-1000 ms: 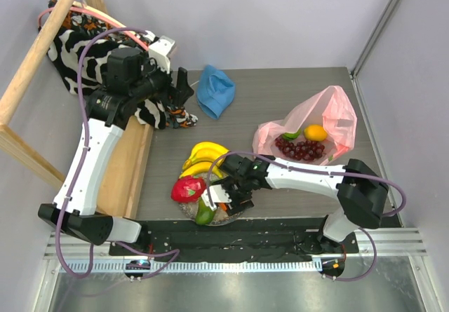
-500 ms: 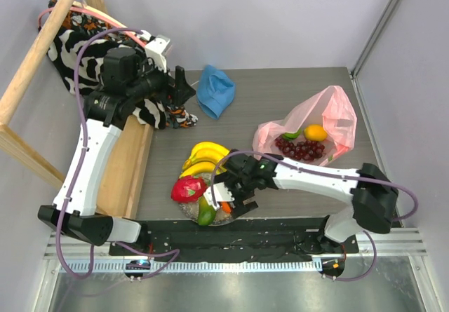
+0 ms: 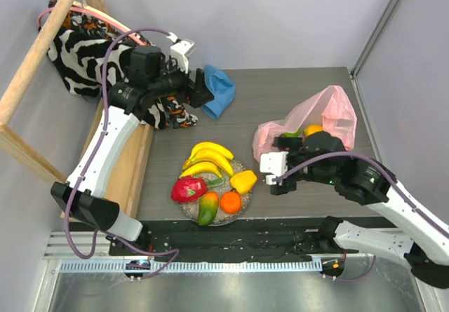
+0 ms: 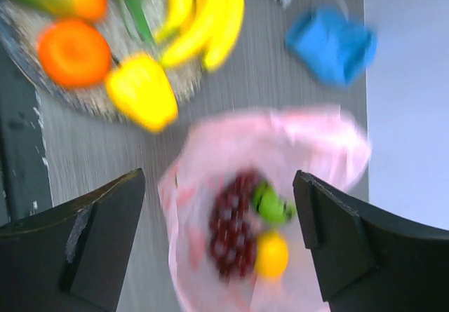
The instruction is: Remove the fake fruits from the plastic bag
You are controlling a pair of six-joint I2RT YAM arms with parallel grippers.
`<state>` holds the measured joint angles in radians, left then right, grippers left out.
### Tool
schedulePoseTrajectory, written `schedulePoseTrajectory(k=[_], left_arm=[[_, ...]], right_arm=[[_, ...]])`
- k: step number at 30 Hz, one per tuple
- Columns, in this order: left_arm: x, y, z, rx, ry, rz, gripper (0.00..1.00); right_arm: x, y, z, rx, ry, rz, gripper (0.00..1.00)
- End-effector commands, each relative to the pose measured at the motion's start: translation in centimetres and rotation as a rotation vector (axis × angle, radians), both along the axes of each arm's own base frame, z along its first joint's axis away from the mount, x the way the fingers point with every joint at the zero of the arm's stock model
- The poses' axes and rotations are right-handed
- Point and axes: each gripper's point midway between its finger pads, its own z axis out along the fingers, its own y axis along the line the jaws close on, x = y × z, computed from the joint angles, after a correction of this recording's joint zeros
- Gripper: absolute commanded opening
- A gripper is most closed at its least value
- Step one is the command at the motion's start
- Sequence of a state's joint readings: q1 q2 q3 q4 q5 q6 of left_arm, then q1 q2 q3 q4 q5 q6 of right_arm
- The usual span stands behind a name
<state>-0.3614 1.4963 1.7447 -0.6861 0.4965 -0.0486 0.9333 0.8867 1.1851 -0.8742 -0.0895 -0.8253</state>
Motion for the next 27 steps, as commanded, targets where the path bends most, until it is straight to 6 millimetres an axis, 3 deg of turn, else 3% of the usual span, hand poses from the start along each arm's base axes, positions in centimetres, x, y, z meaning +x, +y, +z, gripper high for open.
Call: schedulePoseTrajectory(k=[1,6,11,12,14,15,18,21,22,24,25,27], left_arm=[[-2.1,-3.9,0.6,-0.031,-0.006,-0.162,0.82],[-7.7,-7.2,-2.3,-0.064,0.136,-0.477,0.82],[-10.6,-11.0,-4.9,-0.058,0.221,-0.638,0.83],[-11.8,-12.2,-4.6,-0.048,0.201,-0.693,0.83],[-11.8,-13.6,-6.1,-0.014,0.227,-0.698,0.83],[-11.9,-14.4,-6.5,-0.008,0.232,-0.698,0.83],[-10.0,-16.3,-8.0,-0.041,0.304,-0.631,0.82],[-9.3,-17.5,-7.5,-0.084,0.312,-0.628,0.65],[-9.1,-17.6,-7.3,-0.084,0.306,-0.619,0.52],[-8.6,-17.6,-7.0,-0.077,0.287,-0.604,0.37],[-8.6,-17.6,-6.9,-0.073,0.279,-0.601,0.23],[-8.7,-17.2,-6.6,-0.061,0.256,-0.596,0.04]], right_arm=[[1.1,-7.1,-4.3,-0.145,0.105,-0.263,0.91],[2.5,-9.7,-6.0,-0.131,0.188,-0.414,0.84],[4.5,-12.0,-9.3,-0.114,0.337,-0.503,0.81],[5.5,-13.3,-9.5,-0.084,0.361,-0.567,0.8],[7.1,-13.4,-9.3,-0.036,0.407,-0.577,0.78],[8.8,-14.3,-10.1,-0.024,0.443,-0.624,0.77],[12.9,-14.3,-10.5,0.037,0.449,-0.674,0.83],[15.9,-13.3,-11.0,0.111,0.476,-0.701,0.86],[17.0,-13.0,-12.0,0.121,0.517,-0.717,0.86],[19.5,-12.7,-12.0,0.18,0.498,-0.756,0.86],[20.3,-12.6,-13.2,0.209,0.548,-0.803,0.86],[22.6,-12.7,-13.2,0.255,0.518,-0.858,0.86]])
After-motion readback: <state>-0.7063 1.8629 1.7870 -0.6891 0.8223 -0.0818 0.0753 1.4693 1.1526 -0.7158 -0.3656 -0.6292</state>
